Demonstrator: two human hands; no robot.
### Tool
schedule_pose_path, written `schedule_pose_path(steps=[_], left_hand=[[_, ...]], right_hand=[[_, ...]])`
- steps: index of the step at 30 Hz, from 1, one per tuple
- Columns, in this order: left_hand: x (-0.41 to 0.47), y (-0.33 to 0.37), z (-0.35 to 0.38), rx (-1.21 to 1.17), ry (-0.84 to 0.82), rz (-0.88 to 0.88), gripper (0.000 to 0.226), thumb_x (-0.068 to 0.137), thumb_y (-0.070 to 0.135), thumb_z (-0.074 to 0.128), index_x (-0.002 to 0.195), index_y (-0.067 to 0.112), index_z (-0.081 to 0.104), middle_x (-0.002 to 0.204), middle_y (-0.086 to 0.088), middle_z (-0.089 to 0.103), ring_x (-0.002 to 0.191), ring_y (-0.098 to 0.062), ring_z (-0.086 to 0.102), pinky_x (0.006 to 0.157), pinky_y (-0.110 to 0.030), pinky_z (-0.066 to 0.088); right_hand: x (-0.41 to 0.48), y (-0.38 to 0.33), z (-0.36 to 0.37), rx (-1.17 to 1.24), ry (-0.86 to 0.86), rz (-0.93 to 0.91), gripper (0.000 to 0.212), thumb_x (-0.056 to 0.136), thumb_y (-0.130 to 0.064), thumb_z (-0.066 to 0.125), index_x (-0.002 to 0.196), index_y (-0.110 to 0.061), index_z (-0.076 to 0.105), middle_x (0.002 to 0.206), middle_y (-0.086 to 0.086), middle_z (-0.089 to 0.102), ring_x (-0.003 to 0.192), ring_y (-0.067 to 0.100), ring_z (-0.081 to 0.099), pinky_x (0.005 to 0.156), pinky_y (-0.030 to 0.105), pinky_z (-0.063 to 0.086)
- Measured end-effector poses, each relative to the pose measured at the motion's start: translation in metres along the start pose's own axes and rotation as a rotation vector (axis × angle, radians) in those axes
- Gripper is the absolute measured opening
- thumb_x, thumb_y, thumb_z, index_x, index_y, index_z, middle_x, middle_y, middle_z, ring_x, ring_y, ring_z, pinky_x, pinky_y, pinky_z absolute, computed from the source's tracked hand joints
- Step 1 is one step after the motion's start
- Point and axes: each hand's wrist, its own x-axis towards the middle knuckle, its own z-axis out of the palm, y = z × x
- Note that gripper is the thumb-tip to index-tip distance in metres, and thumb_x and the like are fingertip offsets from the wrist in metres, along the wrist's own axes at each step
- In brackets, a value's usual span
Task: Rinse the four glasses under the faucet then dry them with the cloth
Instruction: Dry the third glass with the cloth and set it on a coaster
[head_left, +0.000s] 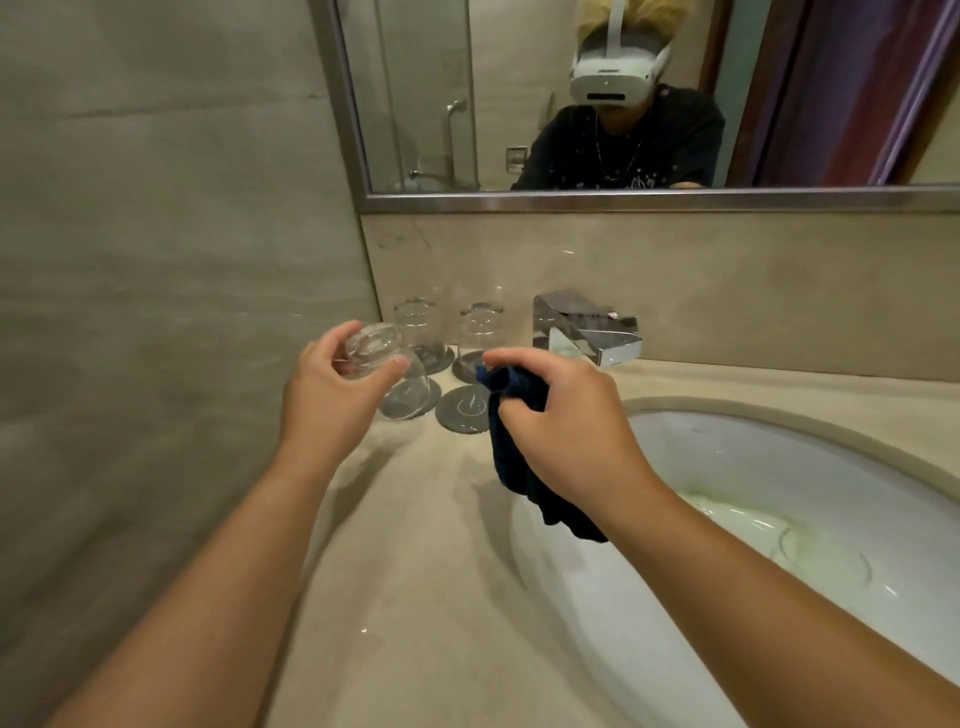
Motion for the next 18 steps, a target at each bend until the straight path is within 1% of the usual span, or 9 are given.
schedule_pose_path(steps=[1,3,4,7,11,14,18], left_hand=[[0.005,-0.004,0.002,0.006,-0.001,-0.003,0.075,0.072,0.054,0.087,0.141,0.033,0.064,0.131,0.002,0.069,0.113,-0.013,0.069,0.105,-0.038,0.056],[0.016,-0.009,0.009,0.021,-0.008,0.0,0.076,0.072,0.054,0.087,0.141,0.033,0.064,0.13,0.003,0.069,0.113,-0.013,0.069,0.104,-0.037,0.056],[0.02,-0.01,0.012,0.031,-0.017,0.006,0.075,0.074,0.052,0.088,0.142,0.032,0.064,0.129,0.003,0.069,0.113,-0.014,0.068,0.105,-0.037,0.056],[0.031,-0.014,0.022,0.068,-0.046,0.027,0.068,0.081,0.04,0.091,0.143,0.027,0.064,0.126,0.003,0.066,0.112,-0.016,0.067,0.103,-0.036,0.055],[0.039,-0.019,0.03,0.111,-0.061,0.043,0.065,0.084,0.037,0.09,0.143,0.026,0.065,0.123,0.003,0.063,0.11,-0.014,0.064,0.096,-0.028,0.051],[0.041,-0.023,0.033,0.133,-0.067,0.043,0.065,0.084,0.038,0.089,0.143,0.025,0.065,0.122,0.003,0.062,0.109,-0.015,0.064,0.094,-0.025,0.049],[0.042,-0.024,0.034,0.153,-0.073,0.047,0.066,0.084,0.038,0.089,0.143,0.025,0.065,0.123,0.001,0.063,0.11,-0.015,0.064,0.094,-0.025,0.048]], right_hand=[[0.003,0.002,0.002,-0.003,-0.002,0.003,0.047,0.088,0.001,0.059,0.116,-0.03,0.079,0.086,-0.031,0.067,0.087,-0.007,0.066,0.072,0.005,0.047],[0.009,0.007,0.007,-0.003,-0.012,0.019,0.046,0.088,0.001,0.059,0.115,-0.031,0.079,0.083,-0.031,0.066,0.078,-0.005,0.067,0.07,0.008,0.048],[0.012,0.01,0.009,-0.005,-0.013,0.026,0.046,0.088,0.001,0.059,0.114,-0.032,0.079,0.083,-0.031,0.067,0.078,-0.005,0.067,0.07,0.009,0.048],[0.017,0.019,0.015,-0.026,-0.02,0.028,0.046,0.088,0.001,0.06,0.114,-0.032,0.079,0.092,-0.03,0.069,0.092,-0.006,0.065,0.076,0.001,0.044],[0.02,0.029,0.017,-0.044,-0.051,0.044,0.048,0.089,0.0,0.06,0.12,-0.032,0.078,0.105,-0.022,0.073,0.1,-0.005,0.064,0.081,-0.002,0.041],[0.022,0.034,0.019,-0.047,-0.056,0.045,0.048,0.089,-0.001,0.061,0.121,-0.032,0.078,0.109,-0.02,0.075,0.104,-0.005,0.064,0.082,-0.002,0.042],[0.022,0.036,0.019,-0.056,-0.051,0.043,0.048,0.089,-0.001,0.061,0.121,-0.033,0.078,0.109,-0.018,0.075,0.102,-0.003,0.064,0.08,-0.002,0.041]])
